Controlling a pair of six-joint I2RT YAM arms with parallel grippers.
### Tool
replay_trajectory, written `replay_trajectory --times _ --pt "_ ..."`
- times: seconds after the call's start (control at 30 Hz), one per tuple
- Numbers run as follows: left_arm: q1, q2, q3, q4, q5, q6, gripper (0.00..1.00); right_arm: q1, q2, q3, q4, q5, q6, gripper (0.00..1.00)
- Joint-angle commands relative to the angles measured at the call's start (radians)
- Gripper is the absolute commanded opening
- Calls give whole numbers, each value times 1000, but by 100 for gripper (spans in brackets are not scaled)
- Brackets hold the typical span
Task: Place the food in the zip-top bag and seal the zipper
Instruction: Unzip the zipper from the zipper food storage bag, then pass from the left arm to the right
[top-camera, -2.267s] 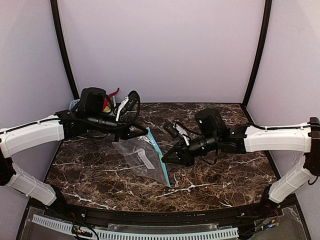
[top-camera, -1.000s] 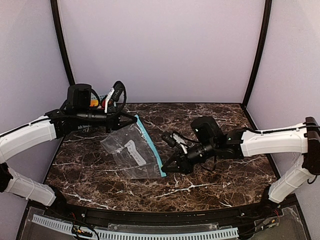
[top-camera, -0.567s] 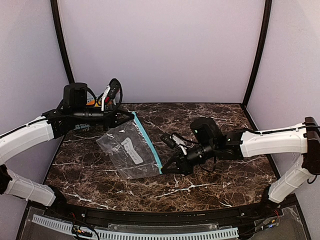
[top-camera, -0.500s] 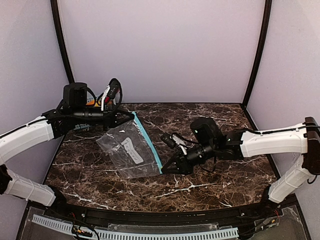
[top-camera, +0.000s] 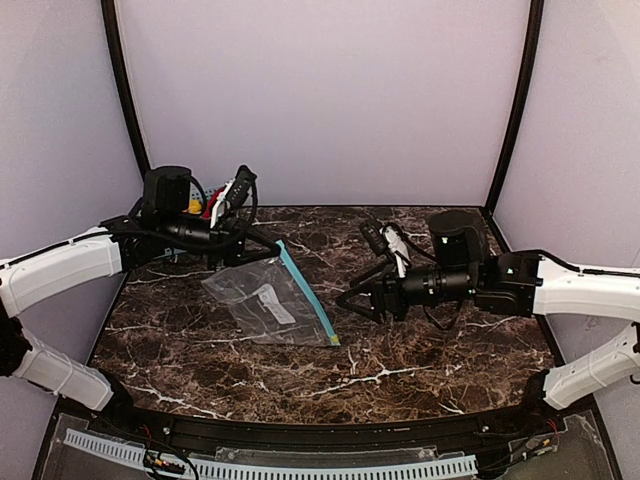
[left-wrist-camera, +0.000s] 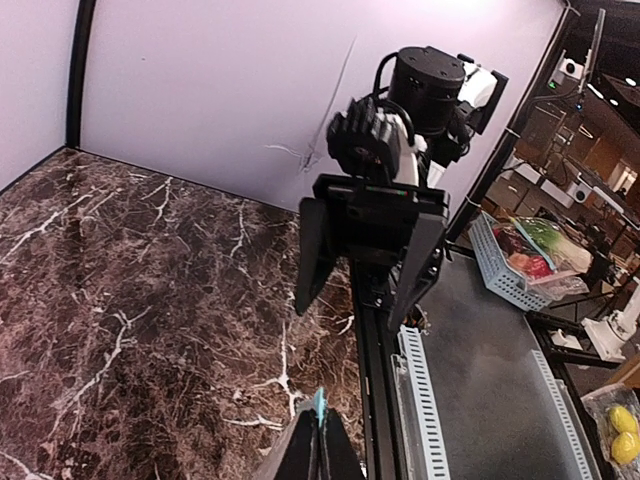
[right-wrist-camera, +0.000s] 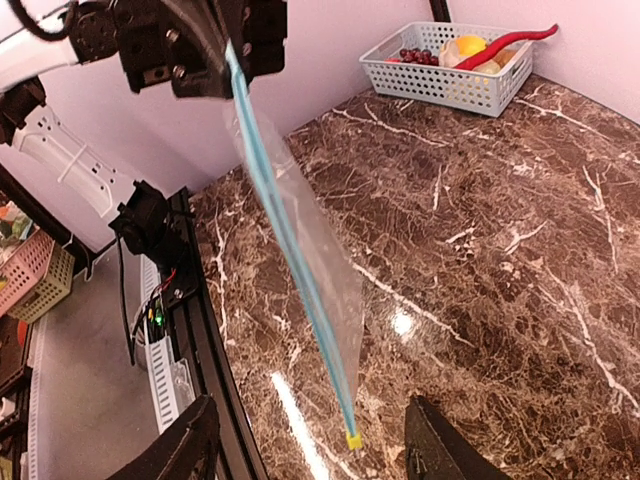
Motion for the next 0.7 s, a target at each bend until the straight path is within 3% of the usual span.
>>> replay_trajectory --times 0.0,0.37,0.67 --pt "-26 -3 29 -48 75 40 1 7 7 -29 82 52 7 61" --pt "-42 16 34 -55 104 40 1 9 97 -21 148 -59 -3 53" --pt "-46 20 37 -55 113 36 1 10 129 -10 142 -54 -20 48"
